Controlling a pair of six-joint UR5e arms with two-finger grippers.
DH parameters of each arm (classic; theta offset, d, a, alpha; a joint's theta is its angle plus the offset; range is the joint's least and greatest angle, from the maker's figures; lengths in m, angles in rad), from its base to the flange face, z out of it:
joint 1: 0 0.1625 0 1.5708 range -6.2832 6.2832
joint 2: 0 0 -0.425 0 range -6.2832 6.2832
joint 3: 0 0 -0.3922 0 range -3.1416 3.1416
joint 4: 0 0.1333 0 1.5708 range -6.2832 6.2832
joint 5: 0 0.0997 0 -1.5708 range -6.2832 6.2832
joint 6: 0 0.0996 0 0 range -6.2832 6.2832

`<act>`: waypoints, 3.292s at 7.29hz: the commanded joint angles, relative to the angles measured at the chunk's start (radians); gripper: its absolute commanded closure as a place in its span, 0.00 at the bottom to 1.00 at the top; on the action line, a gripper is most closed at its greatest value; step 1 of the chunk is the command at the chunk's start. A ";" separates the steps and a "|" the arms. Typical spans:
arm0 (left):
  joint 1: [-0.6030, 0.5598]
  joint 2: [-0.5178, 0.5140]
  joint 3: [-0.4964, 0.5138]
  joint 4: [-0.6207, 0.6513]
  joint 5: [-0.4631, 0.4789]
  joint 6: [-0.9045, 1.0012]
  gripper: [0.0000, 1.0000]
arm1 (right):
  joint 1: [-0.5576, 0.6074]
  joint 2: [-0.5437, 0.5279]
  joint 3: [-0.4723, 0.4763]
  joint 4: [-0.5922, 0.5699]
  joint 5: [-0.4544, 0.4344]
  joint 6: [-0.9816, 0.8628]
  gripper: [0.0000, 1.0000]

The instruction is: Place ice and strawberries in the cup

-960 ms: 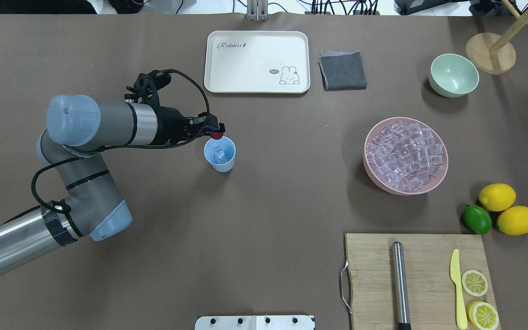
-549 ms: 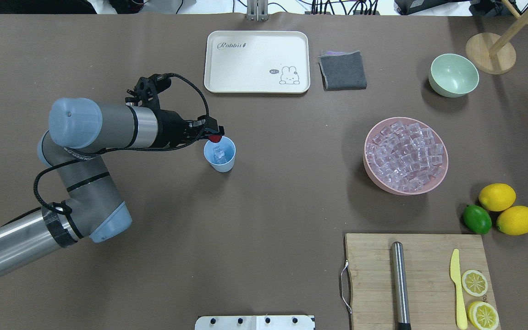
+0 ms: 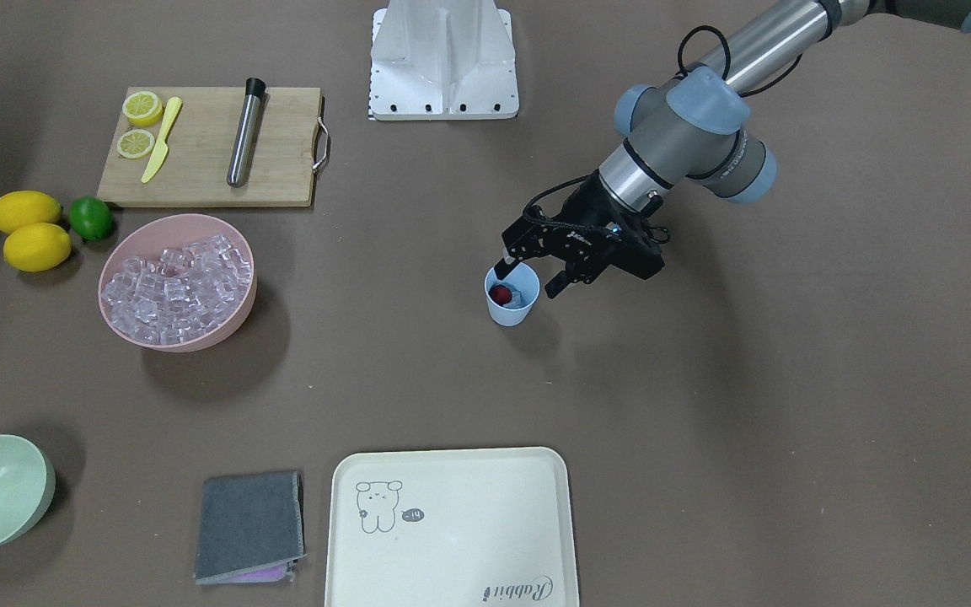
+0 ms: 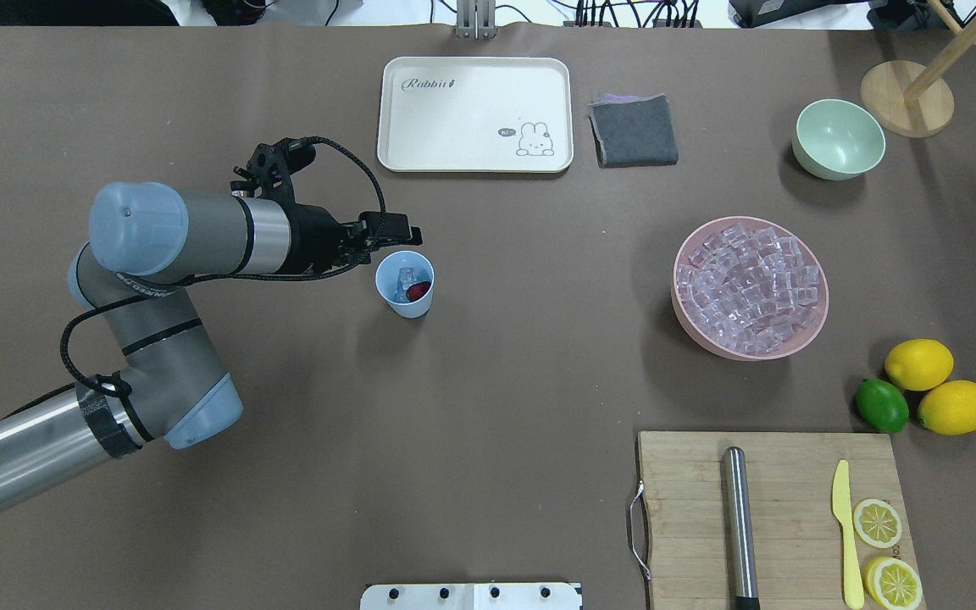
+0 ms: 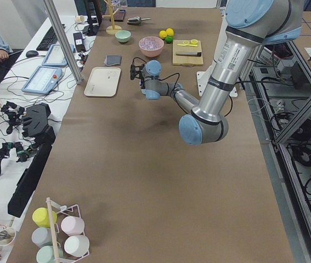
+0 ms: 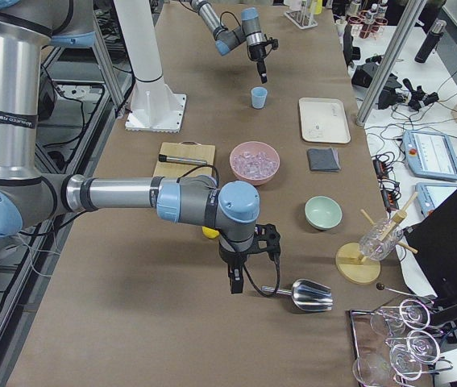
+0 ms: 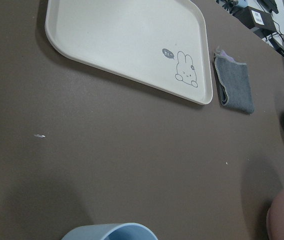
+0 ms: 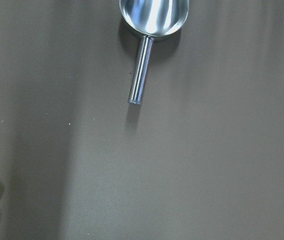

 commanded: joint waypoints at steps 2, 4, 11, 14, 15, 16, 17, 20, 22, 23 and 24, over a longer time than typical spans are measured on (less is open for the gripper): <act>-0.052 0.054 -0.030 0.008 -0.021 0.006 0.02 | 0.000 -0.015 -0.002 0.024 0.003 -0.006 0.00; -0.240 0.152 -0.029 0.015 -0.283 0.302 0.02 | 0.000 -0.046 -0.041 0.156 0.003 -0.003 0.00; -0.820 0.326 -0.026 0.632 -0.600 1.480 0.02 | 0.000 -0.052 -0.035 0.178 0.036 0.152 0.00; -0.924 0.425 -0.024 0.910 -0.569 1.589 0.02 | 0.000 -0.053 -0.032 0.179 0.036 0.141 0.00; -0.952 0.436 -0.029 0.929 -0.550 1.589 0.02 | 0.002 -0.052 -0.032 0.181 0.036 0.140 0.00; -0.946 0.462 -0.032 0.983 -0.536 1.589 0.02 | 0.002 -0.052 -0.032 0.181 0.036 0.141 0.00; -0.943 0.462 -0.036 1.061 -0.498 1.589 0.02 | 0.000 -0.052 -0.032 0.181 0.036 0.143 0.00; -0.945 0.465 -0.019 1.064 -0.425 1.577 0.02 | 0.000 -0.061 -0.039 0.181 0.038 0.132 0.00; -0.945 0.479 -0.019 1.058 -0.430 1.577 0.02 | 0.000 -0.063 -0.039 0.180 0.038 0.141 0.00; -0.945 0.479 -0.028 1.058 -0.428 1.577 0.02 | 0.000 -0.061 -0.036 0.179 0.046 0.150 0.00; -0.945 0.479 -0.027 1.057 -0.428 1.577 0.02 | 0.000 -0.060 -0.035 0.179 0.056 0.181 0.00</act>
